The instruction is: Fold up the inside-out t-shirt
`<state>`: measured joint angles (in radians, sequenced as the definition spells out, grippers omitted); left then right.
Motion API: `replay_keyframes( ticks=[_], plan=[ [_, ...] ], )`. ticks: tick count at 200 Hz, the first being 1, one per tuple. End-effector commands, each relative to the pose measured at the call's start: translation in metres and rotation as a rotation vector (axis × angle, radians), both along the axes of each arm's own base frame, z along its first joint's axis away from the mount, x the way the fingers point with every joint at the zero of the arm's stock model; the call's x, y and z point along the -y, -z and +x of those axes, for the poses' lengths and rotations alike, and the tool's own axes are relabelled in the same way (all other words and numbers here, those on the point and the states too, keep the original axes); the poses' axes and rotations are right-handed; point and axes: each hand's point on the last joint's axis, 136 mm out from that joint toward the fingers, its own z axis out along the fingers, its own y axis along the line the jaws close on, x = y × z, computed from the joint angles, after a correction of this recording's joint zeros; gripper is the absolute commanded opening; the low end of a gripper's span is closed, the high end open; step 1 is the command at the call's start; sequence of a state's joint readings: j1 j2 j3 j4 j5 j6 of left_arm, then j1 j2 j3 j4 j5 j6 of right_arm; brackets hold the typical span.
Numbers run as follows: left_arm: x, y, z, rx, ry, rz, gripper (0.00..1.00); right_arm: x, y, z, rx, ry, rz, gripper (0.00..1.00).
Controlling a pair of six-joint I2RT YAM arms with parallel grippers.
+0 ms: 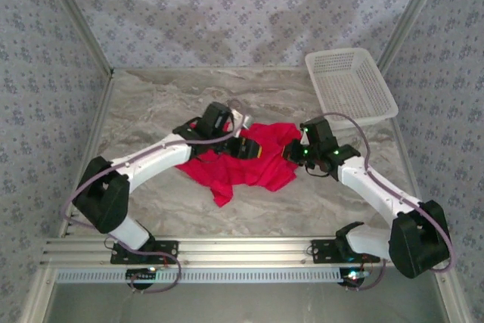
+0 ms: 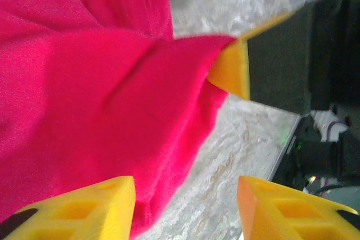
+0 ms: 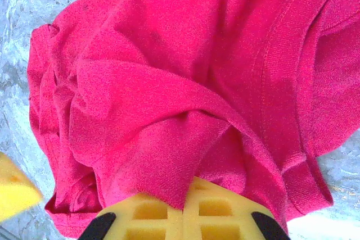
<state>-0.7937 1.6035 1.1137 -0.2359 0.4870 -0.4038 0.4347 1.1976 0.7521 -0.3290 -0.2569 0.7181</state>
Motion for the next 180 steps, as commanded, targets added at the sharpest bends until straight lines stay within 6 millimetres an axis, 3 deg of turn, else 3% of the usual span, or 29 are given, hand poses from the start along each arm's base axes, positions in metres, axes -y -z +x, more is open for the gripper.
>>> replay_keyframes(
  ticks=[1,42,54,71,80,91,112,146,158,180],
  plan=[
    [0.002,0.022,0.01,0.03,-0.024,0.077,0.54,-0.006,-0.008,0.0,0.014,-0.024,0.016,0.0],
    [0.006,0.055,0.021,0.067,-0.036,0.215,0.58,-0.006,-0.009,-0.001,0.017,-0.031,0.015,0.0],
    [0.003,0.061,0.027,0.079,-0.053,0.255,0.48,-0.007,-0.009,-0.003,0.017,-0.036,0.017,0.0],
    [0.003,0.059,0.034,0.078,-0.07,0.257,0.24,-0.007,-0.007,-0.005,0.016,-0.04,0.017,0.0],
    [0.003,0.052,0.037,0.077,-0.079,0.245,0.1,-0.006,-0.004,-0.008,0.012,-0.046,0.011,0.0],
    [0.003,0.039,0.038,0.081,-0.081,0.217,0.0,-0.002,0.002,-0.01,0.004,-0.041,-0.012,0.0],
    [0.005,0.001,0.039,0.079,-0.074,0.105,0.0,0.012,0.023,-0.015,-0.015,-0.017,-0.083,0.0],
    [0.018,-0.073,0.039,-0.02,0.017,-0.321,0.0,0.021,0.057,-0.01,-0.059,-0.006,-0.116,0.0],
    [0.023,-0.085,0.038,-0.077,0.066,-0.433,0.0,0.017,0.059,-0.005,-0.065,-0.013,-0.113,0.0],
    [0.034,-0.089,0.032,-0.188,0.158,-0.553,0.0,0.007,0.051,0.004,-0.066,-0.038,-0.092,0.0]
  ],
)
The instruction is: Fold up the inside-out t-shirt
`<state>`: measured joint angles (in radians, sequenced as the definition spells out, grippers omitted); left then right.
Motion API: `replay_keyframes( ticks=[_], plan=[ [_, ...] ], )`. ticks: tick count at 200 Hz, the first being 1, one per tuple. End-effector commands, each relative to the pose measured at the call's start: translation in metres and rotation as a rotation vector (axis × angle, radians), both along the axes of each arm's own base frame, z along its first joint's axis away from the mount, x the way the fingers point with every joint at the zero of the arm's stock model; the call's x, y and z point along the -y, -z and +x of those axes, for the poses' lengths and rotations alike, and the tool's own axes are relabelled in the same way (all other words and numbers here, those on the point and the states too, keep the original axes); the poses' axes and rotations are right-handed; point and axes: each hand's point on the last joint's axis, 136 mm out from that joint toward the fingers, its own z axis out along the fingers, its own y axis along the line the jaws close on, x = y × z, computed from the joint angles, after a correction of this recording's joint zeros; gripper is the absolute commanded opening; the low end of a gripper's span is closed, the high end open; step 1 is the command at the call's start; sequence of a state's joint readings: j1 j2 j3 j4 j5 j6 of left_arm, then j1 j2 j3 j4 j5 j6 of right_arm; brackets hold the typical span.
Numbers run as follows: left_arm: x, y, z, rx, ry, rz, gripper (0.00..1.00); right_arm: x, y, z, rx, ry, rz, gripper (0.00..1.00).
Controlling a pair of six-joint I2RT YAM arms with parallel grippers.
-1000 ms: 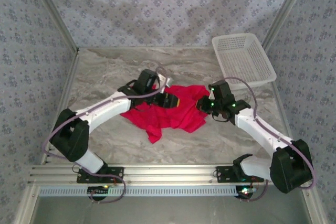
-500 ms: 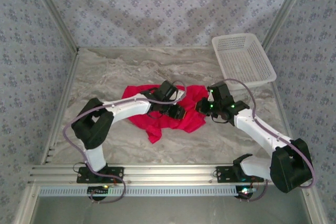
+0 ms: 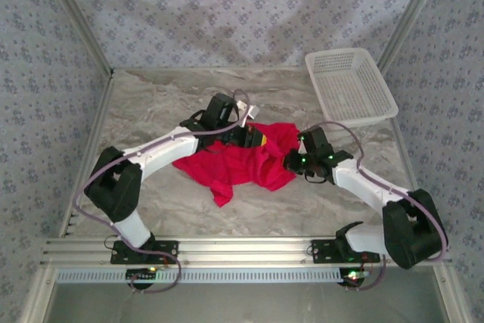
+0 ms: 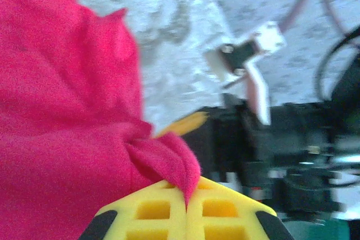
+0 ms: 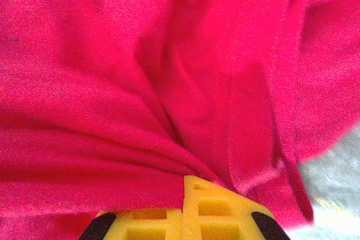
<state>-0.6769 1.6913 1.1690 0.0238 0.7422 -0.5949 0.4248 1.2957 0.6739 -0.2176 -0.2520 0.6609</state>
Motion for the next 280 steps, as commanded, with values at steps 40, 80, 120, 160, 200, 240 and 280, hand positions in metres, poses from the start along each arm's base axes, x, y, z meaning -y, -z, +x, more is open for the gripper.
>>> replay_keyframes(
  ticks=[40,80,120,160,200,240,280],
  plan=[
    [0.018,-0.038,-0.011,-0.144,0.224,-0.371,0.0,0.003,-0.025,0.002,-0.004,-0.006,-0.036,0.16],
    [0.002,-0.021,0.016,-0.171,0.111,-0.325,0.0,0.005,-0.047,-0.012,0.046,-0.021,0.019,0.34],
    [0.004,-0.012,0.022,-0.187,0.095,-0.299,0.0,-0.02,-0.074,-0.017,0.18,-0.104,0.183,0.38],
    [0.004,-0.008,0.022,-0.197,0.088,-0.29,0.0,-0.048,-0.087,-0.014,0.238,-0.193,0.234,0.55],
    [0.005,-0.009,0.024,-0.199,0.083,-0.291,0.0,-0.074,-0.092,-0.006,0.252,-0.255,0.264,0.61],
    [0.006,-0.008,0.025,-0.207,0.087,-0.294,0.0,-0.093,-0.1,-0.006,0.286,-0.303,0.274,0.62],
    [0.006,-0.005,0.025,-0.212,0.086,-0.292,0.0,-0.101,-0.108,-0.007,0.315,-0.346,0.253,0.64]
  ],
)
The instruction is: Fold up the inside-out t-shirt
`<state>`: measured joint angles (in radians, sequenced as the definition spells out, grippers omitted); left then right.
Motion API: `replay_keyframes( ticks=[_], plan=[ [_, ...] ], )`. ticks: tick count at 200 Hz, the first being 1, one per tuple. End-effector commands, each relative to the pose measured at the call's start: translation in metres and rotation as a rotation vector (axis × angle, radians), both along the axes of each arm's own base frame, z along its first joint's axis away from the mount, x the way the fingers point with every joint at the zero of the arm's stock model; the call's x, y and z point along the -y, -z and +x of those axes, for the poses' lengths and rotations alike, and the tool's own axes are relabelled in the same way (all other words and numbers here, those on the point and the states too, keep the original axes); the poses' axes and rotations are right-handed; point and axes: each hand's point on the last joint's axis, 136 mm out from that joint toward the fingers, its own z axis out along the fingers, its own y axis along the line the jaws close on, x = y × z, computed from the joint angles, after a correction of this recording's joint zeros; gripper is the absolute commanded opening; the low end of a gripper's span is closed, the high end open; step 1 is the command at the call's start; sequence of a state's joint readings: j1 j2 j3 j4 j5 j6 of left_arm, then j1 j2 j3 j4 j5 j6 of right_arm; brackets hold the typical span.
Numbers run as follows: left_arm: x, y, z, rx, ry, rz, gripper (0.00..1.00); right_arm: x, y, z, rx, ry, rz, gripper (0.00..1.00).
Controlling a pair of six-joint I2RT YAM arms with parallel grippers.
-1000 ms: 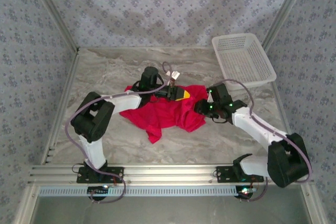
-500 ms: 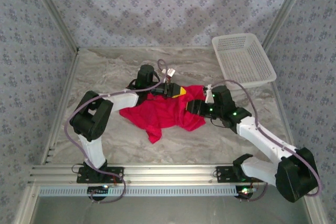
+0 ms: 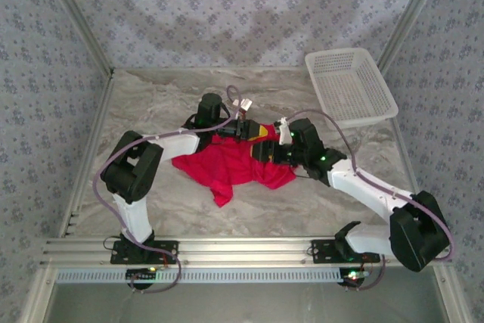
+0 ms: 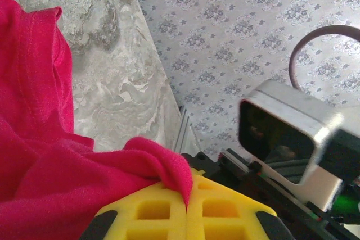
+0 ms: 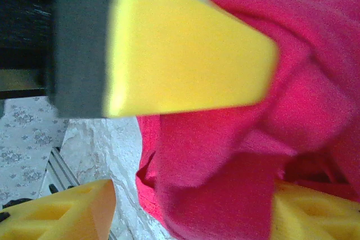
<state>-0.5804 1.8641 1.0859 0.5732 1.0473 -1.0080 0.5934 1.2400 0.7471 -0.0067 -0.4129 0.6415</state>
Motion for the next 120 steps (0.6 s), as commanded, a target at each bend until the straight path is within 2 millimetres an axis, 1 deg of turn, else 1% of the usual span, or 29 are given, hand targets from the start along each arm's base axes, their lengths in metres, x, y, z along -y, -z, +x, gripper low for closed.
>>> replay_keyframes(
  ticks=[1,18,26,42,55,62,66,78,84,92,96,106,113,120],
  plan=[
    [0.005,-0.009,0.004,0.03,0.012,-0.024,0.0,-0.01,-0.017,0.004,0.065,-0.042,0.002,0.63],
    [0.005,-0.01,0.004,0.032,0.014,-0.025,0.0,-0.012,-0.016,0.002,0.067,-0.051,-0.006,0.49],
    [0.005,-0.009,0.004,0.029,0.014,-0.024,0.0,-0.011,-0.016,0.001,0.069,-0.049,-0.017,0.4],
    [0.004,-0.01,0.006,0.03,0.01,-0.021,0.0,-0.007,-0.014,-0.002,0.071,-0.042,-0.042,0.18],
    [0.0,-0.009,0.01,0.032,-0.001,-0.012,0.0,-0.002,-0.017,-0.003,0.078,-0.026,-0.066,0.0],
    [-0.004,-0.011,0.014,0.039,-0.017,-0.005,0.0,0.005,-0.02,-0.003,0.077,-0.004,-0.092,0.0],
    [-0.007,-0.012,0.016,0.046,-0.028,0.002,0.02,0.009,-0.021,-0.002,0.076,0.014,-0.111,0.0],
    [-0.021,-0.012,0.025,0.082,-0.089,0.061,0.13,0.03,-0.029,0.001,0.079,0.095,-0.18,0.0],
    [-0.032,-0.012,0.028,0.114,-0.127,0.117,0.23,0.041,-0.034,0.004,0.084,0.141,-0.207,0.0],
    [-0.048,-0.007,0.031,0.174,-0.183,0.246,0.36,0.058,-0.037,0.004,0.065,0.194,-0.242,0.0],
    [-0.058,-0.002,0.033,0.214,-0.216,0.338,0.4,0.066,-0.039,0.006,0.06,0.226,-0.255,0.0],
    [-0.088,0.013,0.035,0.303,-0.3,0.592,0.46,0.086,-0.044,0.01,0.052,0.291,-0.278,0.0],
    [-0.106,0.018,0.033,0.352,-0.335,0.729,0.49,0.097,-0.045,0.013,0.04,0.329,-0.282,0.0],
    [-0.119,0.022,0.026,0.368,-0.349,0.823,0.58,0.107,-0.044,0.017,0.024,0.362,-0.282,0.0]
  ],
)
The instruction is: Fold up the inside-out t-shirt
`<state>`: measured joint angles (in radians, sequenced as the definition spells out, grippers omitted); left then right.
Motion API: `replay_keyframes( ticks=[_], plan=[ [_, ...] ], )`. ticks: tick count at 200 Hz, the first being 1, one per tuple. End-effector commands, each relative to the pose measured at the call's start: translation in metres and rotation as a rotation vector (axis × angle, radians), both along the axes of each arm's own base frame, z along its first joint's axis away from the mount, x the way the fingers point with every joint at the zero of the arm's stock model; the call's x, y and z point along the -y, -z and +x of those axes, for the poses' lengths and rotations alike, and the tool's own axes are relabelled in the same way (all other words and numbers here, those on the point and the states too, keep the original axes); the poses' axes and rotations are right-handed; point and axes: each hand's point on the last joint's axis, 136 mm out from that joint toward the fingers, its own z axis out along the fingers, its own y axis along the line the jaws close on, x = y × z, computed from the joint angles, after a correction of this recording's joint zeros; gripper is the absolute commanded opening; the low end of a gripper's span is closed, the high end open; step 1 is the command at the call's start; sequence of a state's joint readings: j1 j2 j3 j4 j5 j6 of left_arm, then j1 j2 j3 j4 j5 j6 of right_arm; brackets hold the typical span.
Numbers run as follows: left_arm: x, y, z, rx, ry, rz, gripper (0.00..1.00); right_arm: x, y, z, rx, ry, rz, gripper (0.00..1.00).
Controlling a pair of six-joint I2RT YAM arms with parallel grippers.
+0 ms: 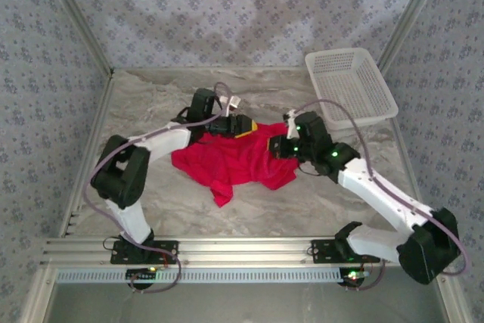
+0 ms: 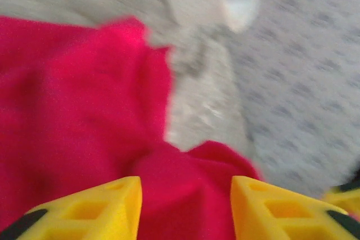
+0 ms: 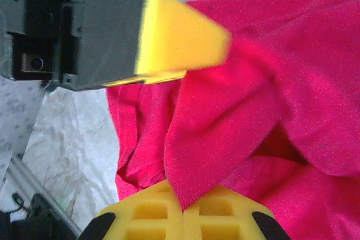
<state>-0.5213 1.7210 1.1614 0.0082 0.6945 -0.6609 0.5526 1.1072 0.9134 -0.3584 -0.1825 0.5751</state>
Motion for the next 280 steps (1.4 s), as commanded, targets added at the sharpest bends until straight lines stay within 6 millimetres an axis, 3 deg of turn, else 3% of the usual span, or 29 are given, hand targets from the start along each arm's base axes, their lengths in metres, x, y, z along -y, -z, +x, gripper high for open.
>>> replay_keyframes(
  ticks=[1,26,30,39,42,65,100,122,144,177,214,222,231,251,280],
  plan=[
    [-0.068,0.004,-0.014,0.19,-0.084,0.513,0.59,0.053,0.0,0.006,-0.045,0.181,-0.098,0.0],
    [-0.104,0.022,-0.045,0.111,-0.155,0.684,0.66,0.07,0.007,0.015,-0.072,0.25,-0.092,0.0],
    [-0.11,0.025,-0.049,0.108,-0.177,0.708,0.71,0.071,0.009,0.017,-0.076,0.255,-0.091,0.0],
    [-0.12,0.03,-0.057,0.129,-0.226,0.74,0.96,0.072,0.011,0.02,-0.079,0.264,-0.085,0.0],
    [-0.123,0.033,-0.06,0.133,-0.243,0.747,0.99,0.071,0.012,0.021,-0.082,0.265,-0.083,0.0],
    [-0.134,0.042,-0.078,0.092,-0.372,0.673,1.0,0.071,0.021,0.027,-0.114,0.269,-0.074,0.0],
    [-0.125,0.047,-0.098,-0.042,-0.486,0.512,0.99,0.07,0.034,0.03,-0.162,0.273,-0.076,0.0],
    [-0.126,0.055,-0.109,-0.111,-0.518,0.48,0.89,0.07,0.039,0.03,-0.184,0.281,-0.07,0.0],
    [-0.121,0.064,-0.124,-0.153,-0.496,0.466,0.69,0.073,0.043,0.03,-0.199,0.284,-0.068,0.0],
    [-0.115,0.084,-0.143,-0.213,-0.486,0.489,0.67,0.074,0.046,0.036,-0.211,0.29,-0.051,0.0],
    [-0.106,0.102,-0.137,-0.225,-0.506,0.512,0.67,0.07,0.047,0.039,-0.222,0.282,-0.037,0.0],
    [-0.105,0.105,-0.133,-0.218,-0.513,0.522,0.62,0.071,0.048,0.039,-0.223,0.288,-0.042,0.0],
    [-0.105,0.106,-0.128,-0.205,-0.519,0.537,0.48,0.073,0.048,0.039,-0.222,0.293,-0.05,0.0],
    [-0.104,0.093,-0.109,-0.159,-0.517,0.558,0.0,0.081,0.05,0.037,-0.243,0.309,-0.061,0.0],
    [-0.127,0.028,-0.07,-0.027,-0.556,0.57,0.0,0.106,0.022,0.048,-0.207,0.38,-0.038,0.0]
  ],
)
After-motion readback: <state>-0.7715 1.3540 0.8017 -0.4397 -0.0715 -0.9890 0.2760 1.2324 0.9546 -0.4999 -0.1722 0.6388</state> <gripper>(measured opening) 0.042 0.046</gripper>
